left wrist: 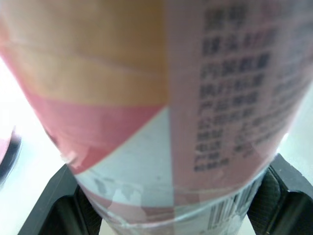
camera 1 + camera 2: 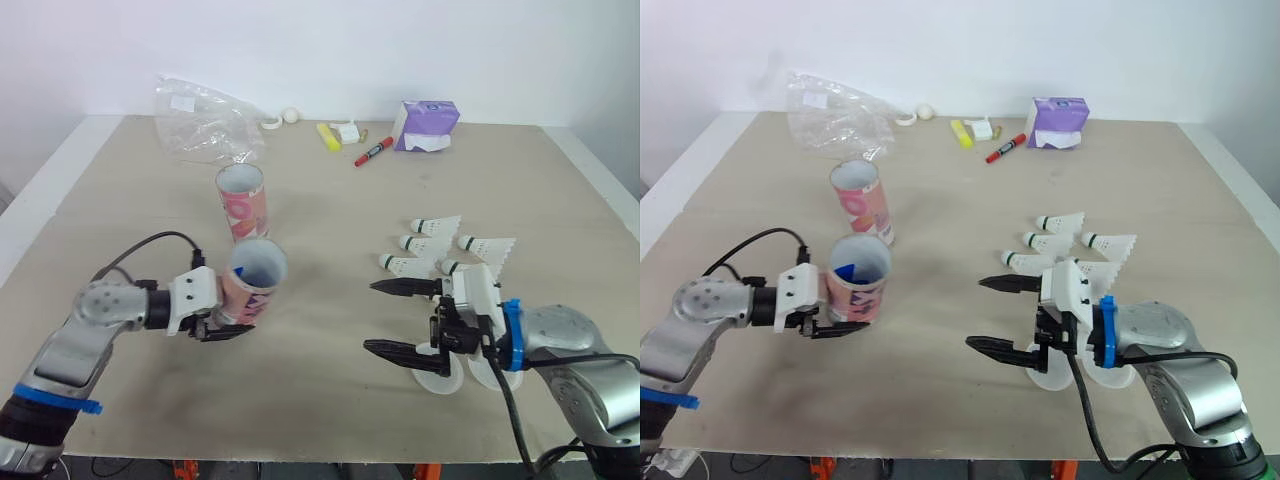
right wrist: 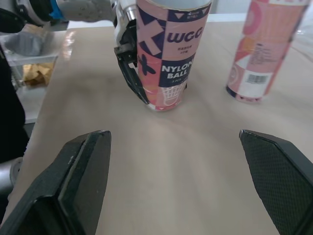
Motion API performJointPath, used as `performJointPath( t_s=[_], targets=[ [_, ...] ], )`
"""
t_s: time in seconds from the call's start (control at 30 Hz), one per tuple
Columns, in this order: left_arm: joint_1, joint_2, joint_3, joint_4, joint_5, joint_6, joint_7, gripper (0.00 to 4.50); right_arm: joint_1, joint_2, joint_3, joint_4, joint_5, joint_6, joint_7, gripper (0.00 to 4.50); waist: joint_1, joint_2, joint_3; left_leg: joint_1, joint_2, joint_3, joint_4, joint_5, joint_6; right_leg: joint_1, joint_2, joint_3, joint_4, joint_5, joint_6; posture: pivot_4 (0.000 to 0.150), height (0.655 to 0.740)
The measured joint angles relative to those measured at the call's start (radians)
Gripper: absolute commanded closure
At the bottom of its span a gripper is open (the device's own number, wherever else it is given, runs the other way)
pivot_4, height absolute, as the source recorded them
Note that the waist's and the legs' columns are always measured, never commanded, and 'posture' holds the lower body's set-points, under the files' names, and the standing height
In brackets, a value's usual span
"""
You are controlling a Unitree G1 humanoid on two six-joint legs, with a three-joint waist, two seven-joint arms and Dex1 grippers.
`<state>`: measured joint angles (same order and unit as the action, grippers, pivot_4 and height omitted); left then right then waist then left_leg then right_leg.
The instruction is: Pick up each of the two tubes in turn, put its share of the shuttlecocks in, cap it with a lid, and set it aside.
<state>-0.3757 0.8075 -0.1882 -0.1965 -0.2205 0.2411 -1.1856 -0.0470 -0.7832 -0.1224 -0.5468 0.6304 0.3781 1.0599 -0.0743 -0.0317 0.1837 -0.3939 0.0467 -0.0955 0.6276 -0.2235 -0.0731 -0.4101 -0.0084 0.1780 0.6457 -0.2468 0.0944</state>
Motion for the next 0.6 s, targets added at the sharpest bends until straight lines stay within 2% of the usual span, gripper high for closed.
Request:
performJointPath(
  t_s=[0.07,0.27,0.47,0.6],
  targets=[
    [-0.096,0.002,-0.083,-0.045,0.036,0.067,-0.046,1.19,0.042,-0.001,-0.034,-0.025,0.013,-0.001,-0.006,0.00,-0.001,0.000,0.000,0.000,0.000,0.000,0.000,0.000,0.000,0.000,0.000,0.000,0.000,0.000,0.001,0.150,0.7400],
    [-0.204,0.009,-0.219,-0.060,0.121,0.150,-0.118,1.19,0.075,-0.001,-0.051,-0.051,0.021,0.000,-0.027,0.00,-0.009,0.000,0.000,0.001,0.000,-0.001,0.000,-0.002,0.003,0.000,0.002,0.000,0.001,0.001,0.003,0.150,0.7400],
    [-0.318,-0.004,-0.286,-0.057,0.202,0.212,-0.139,1.19,0.084,-0.001,-0.055,-0.072,0.035,0.007,-0.049,0.00,-0.006,0.000,0.000,0.000,0.000,-0.001,0.002,-0.002,0.003,0.001,0.002,0.000,0.001,0.001,0.004,0.150,0.7400],
    [-0.342,-0.016,-0.321,-0.062,0.230,0.255,-0.140,1.19,0.088,0.004,-0.055,-0.083,0.046,0.017,-0.081,0.00,-0.006,0.000,0.000,0.000,0.000,-0.001,0.002,-0.002,0.004,0.001,0.002,0.000,0.001,0.001,0.004,0.150,0.7400]
  ],
)
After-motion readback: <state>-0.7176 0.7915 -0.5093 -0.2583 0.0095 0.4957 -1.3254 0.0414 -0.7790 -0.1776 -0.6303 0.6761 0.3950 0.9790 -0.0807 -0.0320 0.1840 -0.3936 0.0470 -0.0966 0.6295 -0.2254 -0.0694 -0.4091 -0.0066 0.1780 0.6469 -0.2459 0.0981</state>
